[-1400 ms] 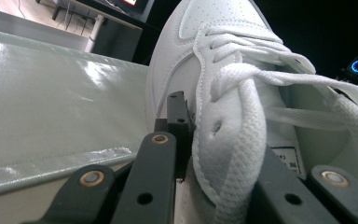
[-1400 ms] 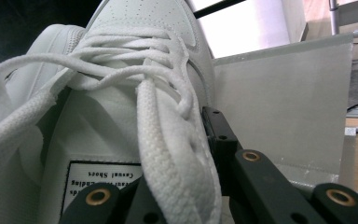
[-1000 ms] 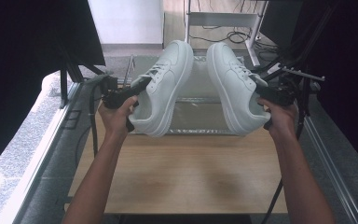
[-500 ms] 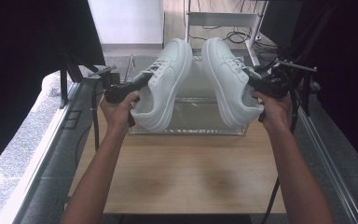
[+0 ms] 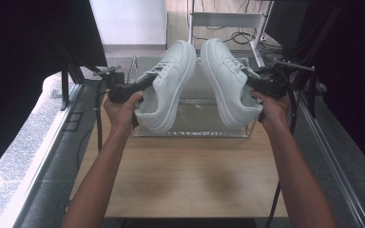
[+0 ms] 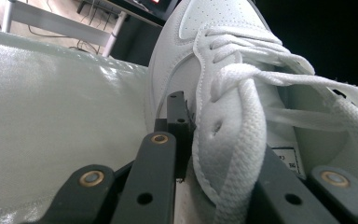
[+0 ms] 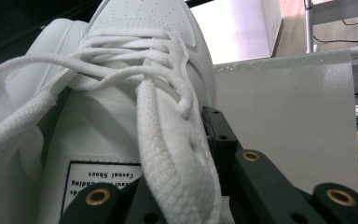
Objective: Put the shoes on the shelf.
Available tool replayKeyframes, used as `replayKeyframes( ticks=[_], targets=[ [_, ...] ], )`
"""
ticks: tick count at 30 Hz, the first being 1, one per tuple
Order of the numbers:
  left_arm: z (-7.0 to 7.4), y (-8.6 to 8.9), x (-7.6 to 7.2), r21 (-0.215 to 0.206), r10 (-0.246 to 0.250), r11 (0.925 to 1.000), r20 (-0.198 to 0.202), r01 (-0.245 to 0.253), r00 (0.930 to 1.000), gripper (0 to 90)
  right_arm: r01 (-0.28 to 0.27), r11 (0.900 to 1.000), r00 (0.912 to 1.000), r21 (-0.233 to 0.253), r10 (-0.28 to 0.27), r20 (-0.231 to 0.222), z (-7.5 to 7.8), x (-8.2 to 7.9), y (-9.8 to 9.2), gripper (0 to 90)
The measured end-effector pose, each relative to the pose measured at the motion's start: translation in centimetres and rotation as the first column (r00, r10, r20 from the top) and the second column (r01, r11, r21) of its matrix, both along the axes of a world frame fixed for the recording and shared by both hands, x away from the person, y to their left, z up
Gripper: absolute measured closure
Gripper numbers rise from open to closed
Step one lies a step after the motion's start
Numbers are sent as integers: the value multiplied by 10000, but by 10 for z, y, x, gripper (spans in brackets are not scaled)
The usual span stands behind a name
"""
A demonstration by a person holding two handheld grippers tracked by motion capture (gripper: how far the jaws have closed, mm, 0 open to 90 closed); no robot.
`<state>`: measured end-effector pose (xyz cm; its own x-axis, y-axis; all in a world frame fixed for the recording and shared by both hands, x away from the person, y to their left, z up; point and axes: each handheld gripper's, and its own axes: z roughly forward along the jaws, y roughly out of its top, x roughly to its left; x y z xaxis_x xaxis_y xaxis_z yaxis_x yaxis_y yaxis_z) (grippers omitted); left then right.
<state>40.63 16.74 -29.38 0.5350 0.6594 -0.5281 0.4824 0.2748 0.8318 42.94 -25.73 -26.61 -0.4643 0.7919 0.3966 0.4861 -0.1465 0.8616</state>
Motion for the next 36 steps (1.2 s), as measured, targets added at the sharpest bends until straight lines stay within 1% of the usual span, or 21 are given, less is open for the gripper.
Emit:
replayKeyframes(
  ticks=[3, 4, 5, 7, 9, 12, 15, 20, 22, 24, 25, 30, 34, 36],
  targets=[
    [0, -1, 2, 12, 30, 10000, -42, -30, 10000, 839, 83, 10000, 10000, 16, -83, 2, 0, 2, 0, 850],
    [1, -1, 3, 94, 28, 10000, -43, -28, 10000, 839, 108, 9999, 9999, 30, -108, -8, 0, 3, 0, 850],
    [2, -2, 4, 37, 68, 10000, -59, -68, 10000, 839, 123, 9999, 9999, 19, -123, -3, 0, 4, 0, 850],
    [2, -2, 6, 68, 67, 10000, -79, -67, 9999, 839, 167, 9999, 9999, 31, -167, -37, 1, 6, 1, 850],
    [3, -3, 9, 39, 89, 10000, -141, -88, 9999, 839, 232, 9997, 9997, 48, -231, -40, 2, 8, 2, 850],
    [6, -4, 14, 131, 199, 9997, -200, -197, 9996, 839, 359, 9994, 9993, 19, -359, -44, 3, 11, 3, 850],
    [9, -6, 19, 235, 320, 9992, -218, -314, 9993, 839, 472, 9989, 9989, -34, -473, -55, 4, 19, 7, 850],
    [12, -9, 29, 328, 518, 9982, -331, -507, 9981, 839, 582, 9983, 9982, -53, -583, -119, 3, 26, 10, 850],
    [12, -11, 34, 301, 562, 9980, -398, -550, 9976, 839, 631, 9979, 9979, -114, -633, -146, 3, 30, 12, 850],
    [11, -13, 39, 354, 656, 9973, -494, -639, 9966, 839, 680, 9975, 9975, -201, -684, -189, 3, 34, 15, 850],
    [12, -14, 41, 415, 724, 9967, -528, -703, 9960, 839, 760, 9964, 9969, -375, -767, -185, 3, 37, 17, 850],
    [11, -18, 52, 685, 1184, 9912, -730, -1135, 9903, 838, 934, 9945, 9952, -482, -947, -241, 4, 44, 19, 850],
    [7, -22, 62, 551, 1331, 9902, -1032, -1279, 9857, 838, 1024, 9939, 9939, -416, -1039, -367, 2, 52, 20, 850],
    [7, -25, 67, 605, 1396, 9892, -1080, -1336, 9843, 838, 1110, 9929, 9927, -430, -1128, -418, 2, 57, 21, 850]
  ],
)
